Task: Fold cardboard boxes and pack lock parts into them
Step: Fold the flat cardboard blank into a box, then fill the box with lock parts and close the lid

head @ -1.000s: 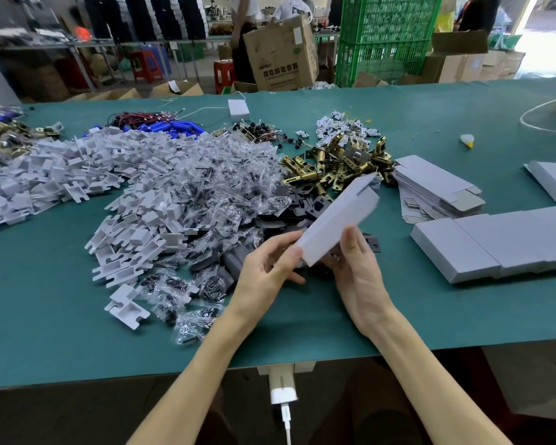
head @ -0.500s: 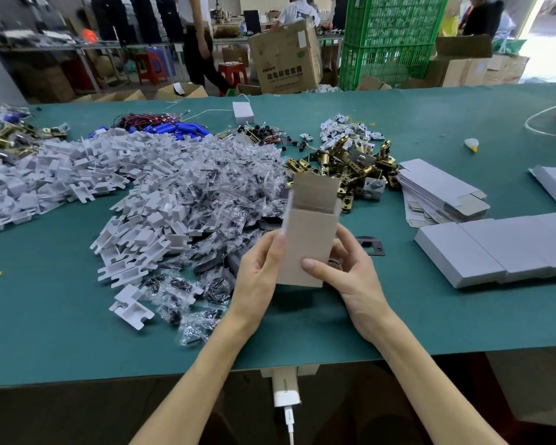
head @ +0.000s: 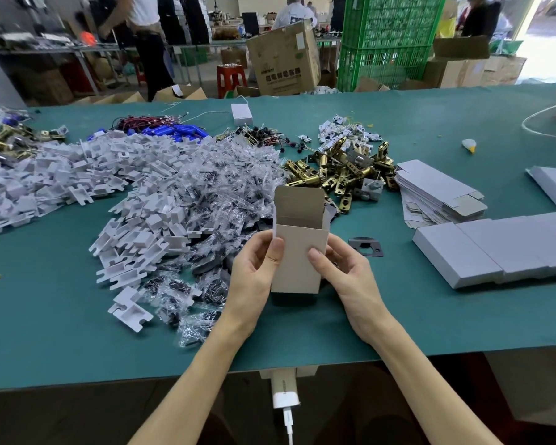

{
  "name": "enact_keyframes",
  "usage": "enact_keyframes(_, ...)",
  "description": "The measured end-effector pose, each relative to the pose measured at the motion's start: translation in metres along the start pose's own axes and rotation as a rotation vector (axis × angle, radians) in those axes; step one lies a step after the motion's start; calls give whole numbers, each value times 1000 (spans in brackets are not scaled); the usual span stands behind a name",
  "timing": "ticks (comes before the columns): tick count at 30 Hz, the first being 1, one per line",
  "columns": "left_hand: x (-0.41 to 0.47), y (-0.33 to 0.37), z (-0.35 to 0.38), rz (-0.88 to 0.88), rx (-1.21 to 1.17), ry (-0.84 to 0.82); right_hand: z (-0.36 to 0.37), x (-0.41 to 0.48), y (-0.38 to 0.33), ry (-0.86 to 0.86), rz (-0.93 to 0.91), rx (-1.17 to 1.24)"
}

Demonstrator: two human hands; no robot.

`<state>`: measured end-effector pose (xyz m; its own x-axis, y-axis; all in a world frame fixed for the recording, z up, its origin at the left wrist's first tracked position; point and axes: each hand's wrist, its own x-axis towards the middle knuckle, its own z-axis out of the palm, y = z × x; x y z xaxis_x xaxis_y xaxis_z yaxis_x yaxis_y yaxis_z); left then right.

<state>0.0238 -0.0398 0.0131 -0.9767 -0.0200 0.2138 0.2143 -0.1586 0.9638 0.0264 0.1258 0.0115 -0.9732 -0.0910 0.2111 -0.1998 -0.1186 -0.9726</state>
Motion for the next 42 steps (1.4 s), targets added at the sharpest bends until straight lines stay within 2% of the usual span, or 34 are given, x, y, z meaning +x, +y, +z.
enact_keyframes(8,1,0,1,-22,18,43,0,-1,1,8,1,-8)
enact_keyframes(13,1,-1,4,-69,-26,7,0,-1,1,40,21,2)
enact_keyframes(18,3,-7,2,-96,-20,55,-4,10,6,203,27,-1)
enact_keyframes(23,4,-9,1,-140,-10,44,-36,72,0,350,-28,-355)
enact_keyframes(27,5,-11,1,-144,-4,38,-68,136,-2,406,-13,-866)
enact_keyframes(31,5,-11,1,-145,-11,33,-99,169,1,322,115,-1209)
enact_keyframes(35,7,-11,1,-142,-6,23,-104,174,8,285,72,-1333)
enact_keyframes(42,7,-12,0,-151,29,43,-108,163,2,375,24,-1246)
